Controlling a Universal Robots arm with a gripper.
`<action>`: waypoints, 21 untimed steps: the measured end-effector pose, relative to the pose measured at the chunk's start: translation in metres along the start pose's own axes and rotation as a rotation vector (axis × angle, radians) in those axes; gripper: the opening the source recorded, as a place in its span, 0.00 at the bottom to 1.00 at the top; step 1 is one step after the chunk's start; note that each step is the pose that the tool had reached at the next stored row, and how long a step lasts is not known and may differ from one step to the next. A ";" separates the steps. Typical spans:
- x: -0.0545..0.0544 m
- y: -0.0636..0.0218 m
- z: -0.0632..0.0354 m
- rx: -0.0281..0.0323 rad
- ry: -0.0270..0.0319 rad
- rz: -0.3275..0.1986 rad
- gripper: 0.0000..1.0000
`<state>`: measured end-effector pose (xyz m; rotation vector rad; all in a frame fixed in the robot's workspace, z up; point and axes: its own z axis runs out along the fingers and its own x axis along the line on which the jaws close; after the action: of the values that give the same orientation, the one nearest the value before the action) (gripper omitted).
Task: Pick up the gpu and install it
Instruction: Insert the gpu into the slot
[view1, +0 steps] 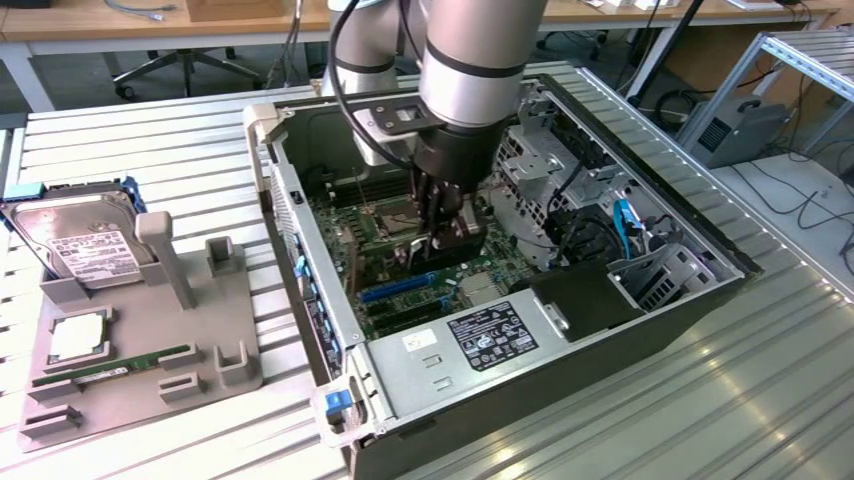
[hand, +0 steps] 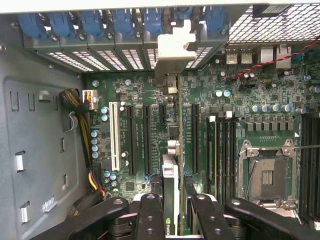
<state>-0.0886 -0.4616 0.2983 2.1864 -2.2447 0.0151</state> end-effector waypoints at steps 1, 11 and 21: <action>0.000 0.0004 0.0009 0.0000 0.0000 0.000 0.27; -0.004 0.0069 0.0060 0.0001 -0.0001 0.000 0.27; -0.009 0.0136 0.0110 0.0000 0.0001 0.000 0.27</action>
<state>-0.1019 -0.4526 0.2872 2.1863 -2.2447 0.0152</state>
